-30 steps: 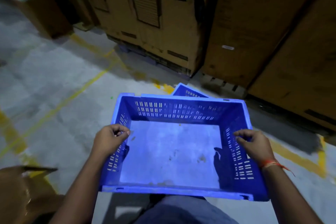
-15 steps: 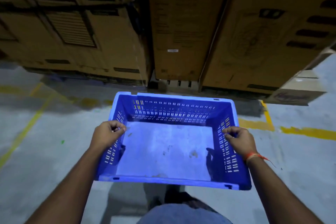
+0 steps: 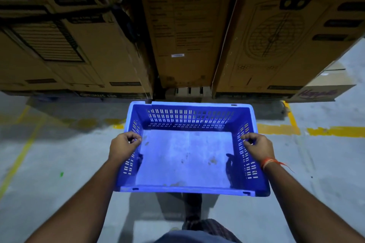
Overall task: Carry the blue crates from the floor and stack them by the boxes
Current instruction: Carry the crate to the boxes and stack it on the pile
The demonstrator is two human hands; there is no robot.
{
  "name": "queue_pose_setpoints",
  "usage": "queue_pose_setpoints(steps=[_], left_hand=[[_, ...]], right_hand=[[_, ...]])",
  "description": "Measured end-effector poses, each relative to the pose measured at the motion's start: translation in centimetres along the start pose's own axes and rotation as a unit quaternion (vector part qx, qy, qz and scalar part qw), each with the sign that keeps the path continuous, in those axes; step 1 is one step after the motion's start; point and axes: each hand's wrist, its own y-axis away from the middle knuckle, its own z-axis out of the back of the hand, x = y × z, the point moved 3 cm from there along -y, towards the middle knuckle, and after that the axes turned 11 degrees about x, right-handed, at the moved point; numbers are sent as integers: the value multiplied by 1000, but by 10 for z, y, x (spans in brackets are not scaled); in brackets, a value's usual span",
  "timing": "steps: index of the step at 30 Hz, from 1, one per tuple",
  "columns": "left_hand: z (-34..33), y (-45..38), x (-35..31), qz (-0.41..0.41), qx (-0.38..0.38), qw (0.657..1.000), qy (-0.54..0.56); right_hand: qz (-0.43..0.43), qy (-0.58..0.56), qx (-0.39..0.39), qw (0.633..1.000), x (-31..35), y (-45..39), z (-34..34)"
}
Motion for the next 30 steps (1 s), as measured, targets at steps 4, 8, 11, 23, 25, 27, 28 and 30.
queue_pose_setpoints(steps=[4,8,11,23,25,27,28,30], left_hand=[[-17,-31,5,27,53,998,15],[-40,-48,16,67,100,993,-6],[-44,-53,15,84,89,992,-16],[-46,-44,8,80,58,992,-72],[-46,-40,9,67,48,993,-79],[-47,-35,11,58,45,994,-80],[-48,-32,11,54,44,994,-80],[-51,-27,14,49,39,995,-80]], right_hand=[[-24,22,22,999,-10,-27,-9],[-45,75,70,994,-28,-46,-24],[-47,94,76,992,-36,-55,-28],[-37,122,59,990,-38,-59,-27],[-34,124,62,990,-38,-60,-26],[-31,126,68,989,-38,-60,-26],[-32,125,69,989,-38,-60,-25],[-33,126,67,989,-37,-60,-25]])
